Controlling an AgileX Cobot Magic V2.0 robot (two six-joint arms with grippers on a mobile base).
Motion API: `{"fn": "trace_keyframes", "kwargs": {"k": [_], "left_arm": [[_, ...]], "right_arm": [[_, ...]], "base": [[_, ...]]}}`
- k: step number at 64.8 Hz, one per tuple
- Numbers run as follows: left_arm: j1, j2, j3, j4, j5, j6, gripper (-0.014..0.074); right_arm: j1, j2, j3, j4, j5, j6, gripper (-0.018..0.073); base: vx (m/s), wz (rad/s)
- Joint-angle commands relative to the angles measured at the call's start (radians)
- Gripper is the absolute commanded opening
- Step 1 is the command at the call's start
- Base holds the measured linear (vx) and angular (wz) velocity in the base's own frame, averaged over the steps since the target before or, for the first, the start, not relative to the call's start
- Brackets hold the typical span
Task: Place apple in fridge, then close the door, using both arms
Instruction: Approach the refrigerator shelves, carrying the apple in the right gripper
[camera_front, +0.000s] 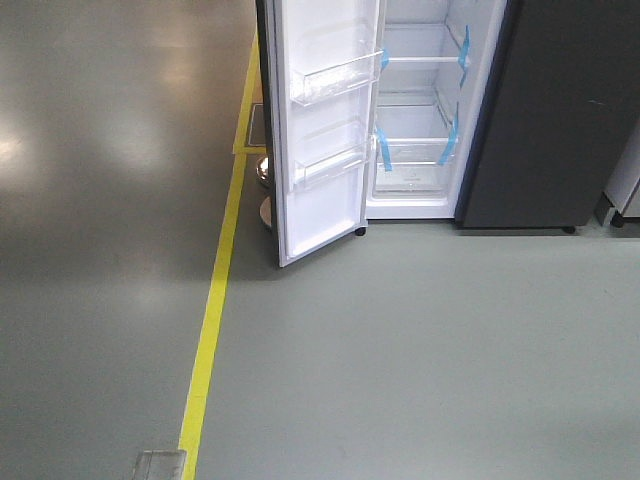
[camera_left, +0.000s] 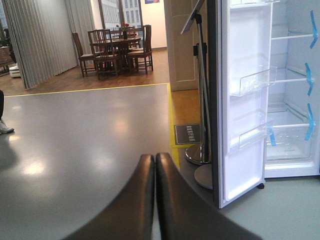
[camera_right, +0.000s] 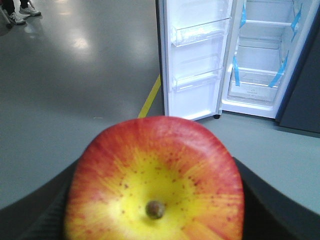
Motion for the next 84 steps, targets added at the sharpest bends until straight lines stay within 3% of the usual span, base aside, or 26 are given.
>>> {"fn": "trace_keyframes", "kwargs": {"k": [1,84], "left_arm": [[-0.006,-0.016,0.028,-0.007,-0.071,-0.008,-0.0006],[-0.006,-0.016,0.028,-0.007,-0.071,-0.008,-0.0006]], "right_arm": [[-0.004,-0.006,-0.024,0.025,-0.080,-0.007,0.0043],[-0.004,-0.006,-0.024,0.025,-0.080,-0.007,0.0043]], "base": [[0.10,0.00],[0.10,-0.01]]}}
